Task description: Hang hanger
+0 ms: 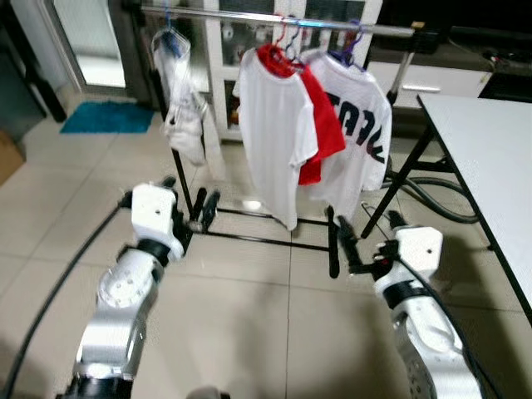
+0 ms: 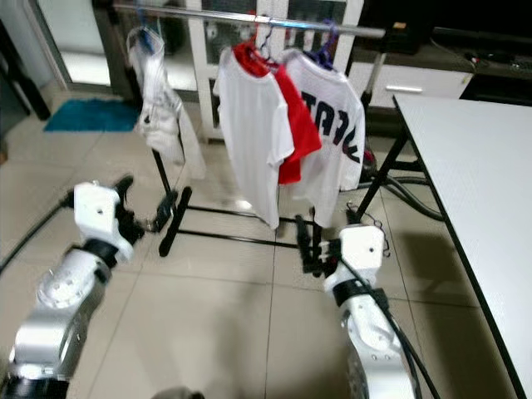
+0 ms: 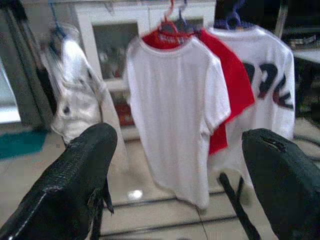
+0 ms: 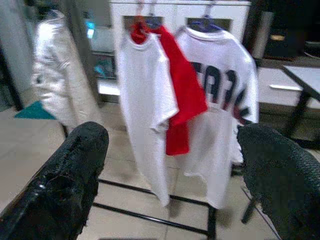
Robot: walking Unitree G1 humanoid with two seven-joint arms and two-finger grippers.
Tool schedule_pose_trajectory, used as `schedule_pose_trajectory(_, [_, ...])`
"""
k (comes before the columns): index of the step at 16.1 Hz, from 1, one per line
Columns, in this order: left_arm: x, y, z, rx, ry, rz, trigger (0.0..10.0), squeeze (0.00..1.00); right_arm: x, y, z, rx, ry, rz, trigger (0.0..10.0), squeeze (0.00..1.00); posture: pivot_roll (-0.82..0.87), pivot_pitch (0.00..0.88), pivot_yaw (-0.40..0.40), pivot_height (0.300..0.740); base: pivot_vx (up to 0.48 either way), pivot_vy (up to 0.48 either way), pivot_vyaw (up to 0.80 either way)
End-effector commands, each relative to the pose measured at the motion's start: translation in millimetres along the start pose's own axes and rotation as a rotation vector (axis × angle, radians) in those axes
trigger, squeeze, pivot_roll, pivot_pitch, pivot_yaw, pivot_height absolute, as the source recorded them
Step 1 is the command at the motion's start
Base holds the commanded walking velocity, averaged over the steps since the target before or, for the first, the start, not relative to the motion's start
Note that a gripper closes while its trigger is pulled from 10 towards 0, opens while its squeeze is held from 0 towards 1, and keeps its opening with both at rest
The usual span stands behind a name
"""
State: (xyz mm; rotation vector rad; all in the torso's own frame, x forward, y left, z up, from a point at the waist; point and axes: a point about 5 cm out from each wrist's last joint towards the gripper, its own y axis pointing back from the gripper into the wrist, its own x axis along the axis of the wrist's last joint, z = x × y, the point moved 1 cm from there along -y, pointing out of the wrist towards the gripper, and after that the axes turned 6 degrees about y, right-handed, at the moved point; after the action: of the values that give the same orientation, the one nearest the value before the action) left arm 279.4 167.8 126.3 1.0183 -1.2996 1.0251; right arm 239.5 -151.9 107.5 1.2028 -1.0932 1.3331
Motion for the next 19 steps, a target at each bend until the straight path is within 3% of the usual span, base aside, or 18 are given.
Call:
schedule_pose_trajectory(1, [3.3, -1.5, 7.5, -0.006, 0.021, -0.014, 10.0, 1.00, 2.6, 0.2, 5.1, -0.040, 0.011, 0.003, 10.0, 1.00, 0.01, 0.000, 0.027, 0.740, 0.360, 0.000, 0.47])
schedule_pose_trajectory(4, [10.6, -9.3, 22.8, -0.063, 0.026, -0.033, 10.0, 1.00, 8.9, -9.2, -1.3, -0.044, 0.023, 0.016, 10.0, 1.00, 0.00, 0.000, 0.026, 0.740, 0.369, 0.000, 0.53])
schedule_pose_trajectory(12, [12.0, -7.2, 21.2, -0.032, -0.005, -0.061, 10.0, 1.00, 14.8, -24.9, -13.3, 0.002, -0.017, -0.009, 10.0, 1.00, 0.04, 0.000, -0.002, 0.740, 0.365, 0.000, 0.00])
schedule_pose_trajectory(19, [14.0, -11.8, 22.4, -0.029, -0.010, -0.062, 10.0, 1.00, 30.1, -39.9, -6.3, -0.023, 0.015, 0.052, 10.0, 1.00, 0.05, 0.000, -0.009, 0.740, 0.353, 0.000, 0.00])
